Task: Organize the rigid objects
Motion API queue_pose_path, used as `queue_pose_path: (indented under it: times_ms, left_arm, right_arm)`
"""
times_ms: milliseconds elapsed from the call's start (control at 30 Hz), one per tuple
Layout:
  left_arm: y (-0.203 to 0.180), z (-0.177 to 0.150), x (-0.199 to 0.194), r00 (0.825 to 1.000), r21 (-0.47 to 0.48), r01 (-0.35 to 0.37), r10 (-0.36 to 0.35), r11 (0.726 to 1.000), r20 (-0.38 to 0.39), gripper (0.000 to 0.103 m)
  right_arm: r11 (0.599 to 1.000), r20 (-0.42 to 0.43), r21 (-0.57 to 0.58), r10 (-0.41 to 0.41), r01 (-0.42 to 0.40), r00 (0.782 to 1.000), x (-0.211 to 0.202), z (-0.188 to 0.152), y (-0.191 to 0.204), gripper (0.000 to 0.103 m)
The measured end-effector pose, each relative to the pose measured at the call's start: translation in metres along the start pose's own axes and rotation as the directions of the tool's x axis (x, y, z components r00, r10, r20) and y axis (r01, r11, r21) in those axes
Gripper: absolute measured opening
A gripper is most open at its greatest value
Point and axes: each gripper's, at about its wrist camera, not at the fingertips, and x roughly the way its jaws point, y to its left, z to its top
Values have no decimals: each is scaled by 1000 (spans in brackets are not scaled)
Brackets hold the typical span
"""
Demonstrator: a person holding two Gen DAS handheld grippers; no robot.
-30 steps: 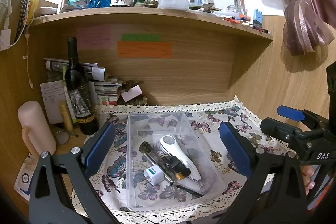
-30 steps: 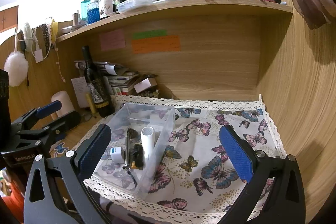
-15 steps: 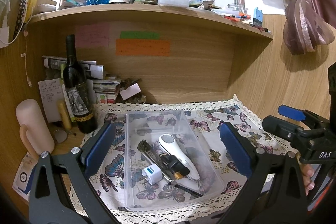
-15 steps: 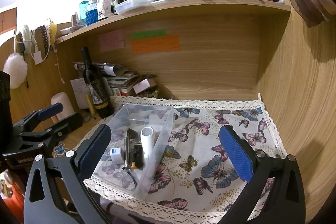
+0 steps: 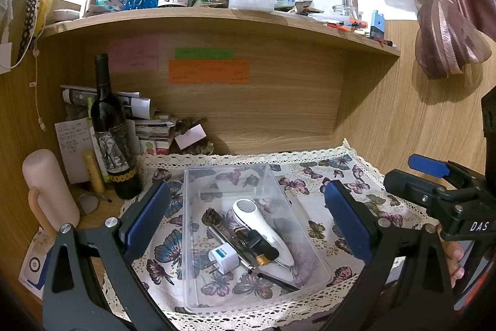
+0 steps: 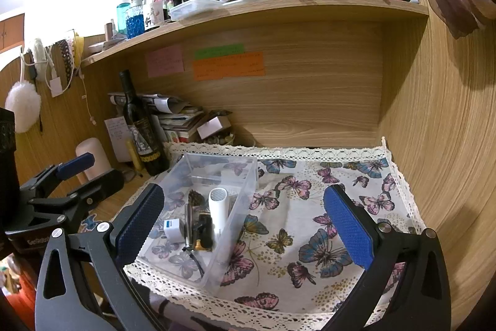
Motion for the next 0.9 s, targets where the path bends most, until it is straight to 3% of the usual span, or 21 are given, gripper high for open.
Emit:
queue_pose_path:
  times_ms: [900]
  left_arm:
    - [5, 0, 10, 999, -3, 31, -31, 1000, -39, 101]
  right_arm:
    - [999, -14, 16, -52, 52, 999, 8, -2, 11, 103]
